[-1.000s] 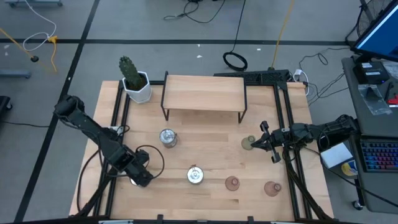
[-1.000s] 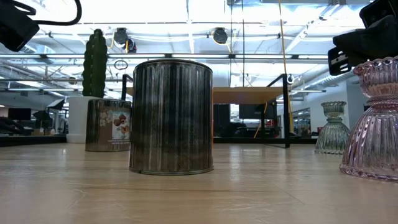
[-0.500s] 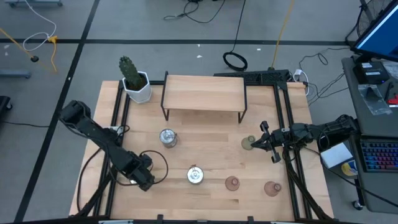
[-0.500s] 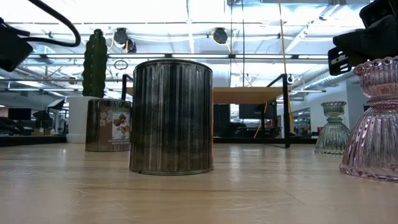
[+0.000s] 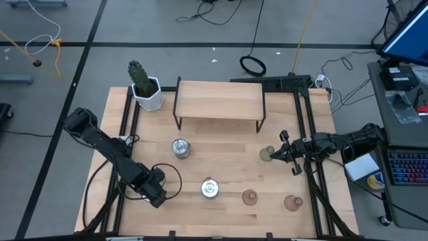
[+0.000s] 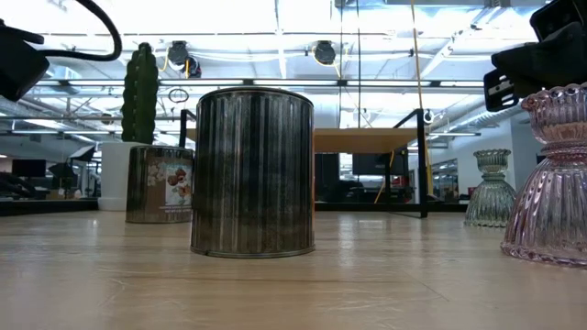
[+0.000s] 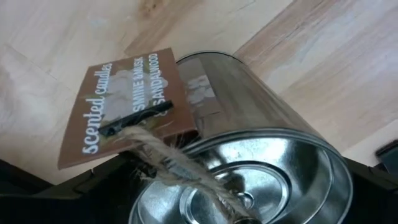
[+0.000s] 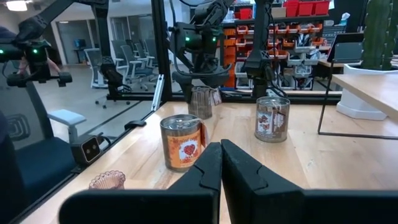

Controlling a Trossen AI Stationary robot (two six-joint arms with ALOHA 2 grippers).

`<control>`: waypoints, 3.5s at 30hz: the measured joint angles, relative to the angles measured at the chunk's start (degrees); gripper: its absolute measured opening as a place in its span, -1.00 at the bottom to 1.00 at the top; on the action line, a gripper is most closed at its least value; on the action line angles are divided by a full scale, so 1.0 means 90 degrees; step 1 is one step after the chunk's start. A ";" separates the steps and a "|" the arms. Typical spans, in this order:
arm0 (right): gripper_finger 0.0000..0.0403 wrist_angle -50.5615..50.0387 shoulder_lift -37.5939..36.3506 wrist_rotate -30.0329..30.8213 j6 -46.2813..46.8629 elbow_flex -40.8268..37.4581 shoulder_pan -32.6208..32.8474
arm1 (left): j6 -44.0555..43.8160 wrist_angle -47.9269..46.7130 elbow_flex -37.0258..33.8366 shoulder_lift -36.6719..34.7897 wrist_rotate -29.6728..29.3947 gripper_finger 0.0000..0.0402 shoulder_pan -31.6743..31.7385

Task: Pick & Place candle stick holders
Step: Put the bottom left silver scented candle on the shelf

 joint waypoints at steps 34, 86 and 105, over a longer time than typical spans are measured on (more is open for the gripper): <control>-0.99 0.0001 0.0000 -0.0026 0.0332 0.0000 0.0000 | -0.0362 0.0122 0.0223 -0.0030 -0.0176 0.81 0.0127; -0.98 0.0434 0.2050 0.1616 0.0385 0.2003 0.0000 | 0.5033 -0.1853 0.7075 0.2372 -0.1198 0.81 0.3815; -0.49 -0.0830 0.5846 0.1633 -0.1437 0.5387 0.0000 | 0.4861 -0.2063 0.7186 0.2399 -0.1418 0.81 0.3813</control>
